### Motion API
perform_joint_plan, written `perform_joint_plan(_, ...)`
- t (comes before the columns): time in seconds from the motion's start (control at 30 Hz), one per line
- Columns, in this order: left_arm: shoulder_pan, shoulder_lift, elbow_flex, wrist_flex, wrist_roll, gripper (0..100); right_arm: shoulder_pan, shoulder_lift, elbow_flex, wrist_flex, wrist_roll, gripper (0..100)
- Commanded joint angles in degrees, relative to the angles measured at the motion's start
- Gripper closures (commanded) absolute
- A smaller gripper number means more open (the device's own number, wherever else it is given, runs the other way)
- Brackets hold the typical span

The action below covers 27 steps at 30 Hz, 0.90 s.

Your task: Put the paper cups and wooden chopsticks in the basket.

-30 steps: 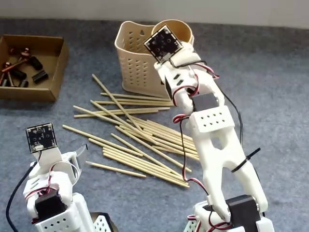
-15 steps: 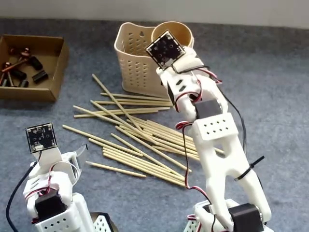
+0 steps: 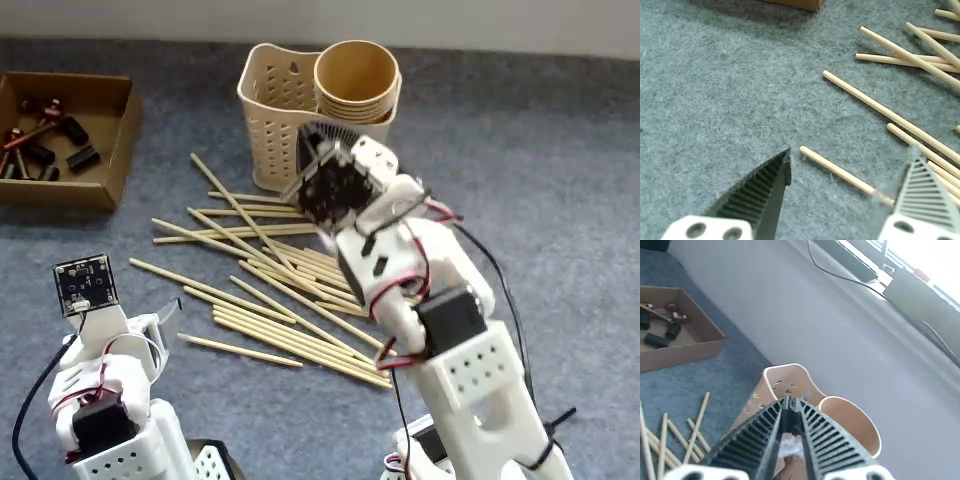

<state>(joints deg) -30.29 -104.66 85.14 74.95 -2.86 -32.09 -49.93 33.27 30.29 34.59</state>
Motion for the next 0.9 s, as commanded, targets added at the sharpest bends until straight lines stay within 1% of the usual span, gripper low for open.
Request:
perform_joint_plan(0.0,-0.4,-0.5,-0.1,-0.2,-0.4,67,-2.0,-6.0,3.2,2.4,-0.3,98.2)
perform_joint_plan(0.1,-0.4,-0.5,-0.1,-0.2,-0.4,67,-2.3,-9.5,8.3,2.7,-0.4,98.2)
perform_joint_plan(0.23,-0.4,-0.5,-0.1,-0.2,-0.4,67,-2.3,-12.8,14.4,2.7,-5.4,98.1)
perform_joint_plan(0.37,-0.2,-0.5,-0.1,-0.2,-0.4,67,-2.3,-13.5,18.3,2.7,-7.2,98.1)
perform_joint_plan(0.53,-0.1,-0.5,0.0,-0.2,-0.4,67,-2.4,-13.4,21.8,2.7,-12.1,98.1)
perform_joint_plan(0.67,-0.1,-0.5,0.0,-0.2,-0.4,67,-4.2,-13.3,26.2,2.7,-12.7,92.9)
perform_joint_plan(0.77,-0.1,-0.5,0.0,-0.2,-0.4,67,-6.2,-13.3,30.1,2.8,-12.7,92.3)
perform_joint_plan(0.87,-0.1,-0.5,0.0,-0.2,-0.4,67,-7.3,-12.5,31.6,7.2,-12.7,92.3)
